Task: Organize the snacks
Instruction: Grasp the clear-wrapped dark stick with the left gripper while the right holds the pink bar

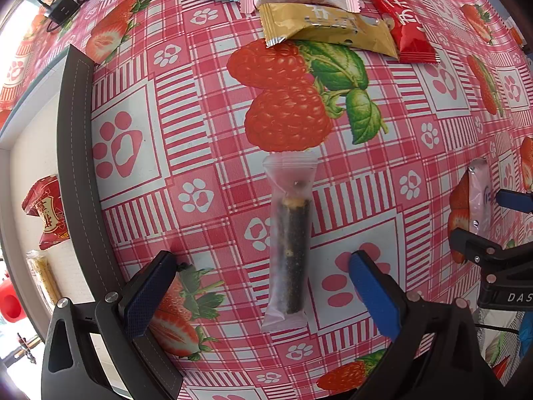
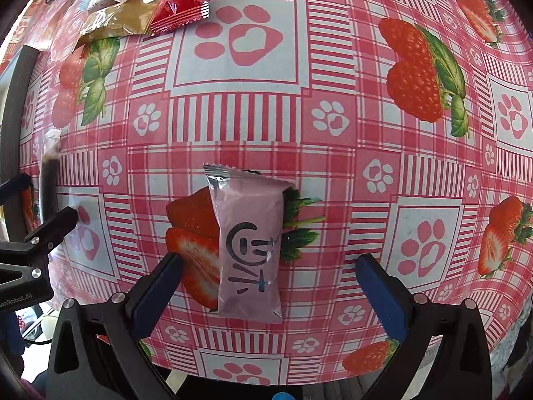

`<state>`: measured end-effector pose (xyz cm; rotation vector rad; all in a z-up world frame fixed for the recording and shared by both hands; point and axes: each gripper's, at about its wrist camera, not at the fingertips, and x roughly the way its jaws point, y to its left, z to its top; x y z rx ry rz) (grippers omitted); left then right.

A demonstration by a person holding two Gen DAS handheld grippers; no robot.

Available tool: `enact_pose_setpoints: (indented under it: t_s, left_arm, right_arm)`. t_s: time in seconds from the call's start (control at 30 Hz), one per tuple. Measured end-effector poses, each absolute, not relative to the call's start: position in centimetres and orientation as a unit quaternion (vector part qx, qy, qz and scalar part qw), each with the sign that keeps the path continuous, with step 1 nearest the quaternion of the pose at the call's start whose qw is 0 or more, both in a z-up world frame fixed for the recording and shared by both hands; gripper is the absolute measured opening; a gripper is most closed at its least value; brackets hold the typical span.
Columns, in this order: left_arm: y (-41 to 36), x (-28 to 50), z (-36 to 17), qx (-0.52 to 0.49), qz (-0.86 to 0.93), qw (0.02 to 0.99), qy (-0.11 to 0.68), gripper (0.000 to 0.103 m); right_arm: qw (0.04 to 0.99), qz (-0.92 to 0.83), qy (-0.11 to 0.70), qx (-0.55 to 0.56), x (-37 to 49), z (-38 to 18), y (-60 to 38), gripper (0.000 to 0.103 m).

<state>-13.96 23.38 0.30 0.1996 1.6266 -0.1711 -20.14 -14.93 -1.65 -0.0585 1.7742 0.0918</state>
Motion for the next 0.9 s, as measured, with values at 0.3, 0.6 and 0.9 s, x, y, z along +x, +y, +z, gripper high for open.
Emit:
enact_pose_setpoints:
  t_s: [0.3, 0.6, 0.9]
  left_arm:
    - [23.36, -13.97, 0.33, 0.088, -0.076, 0.680, 0.724, 0.103]
    - [23.37, -13.90, 0.24, 0.087, -0.076, 0.680, 0.724, 0.103]
    - [23.38, -14.01, 0.44, 0.086, -0.076, 0.681, 0.723, 0.103]
  right_arm:
    - [0.633, 0.039, 0.773, -0.025, -20.24, -1.63, -15.03, 0.103]
    - [0.633, 0.039, 0.773, -0.025, -20.31, -1.62, -15.12, 0.103]
    - [0.634, 0.038, 0.772, -0.025, -20.26, -1.56, -15.07, 0.103]
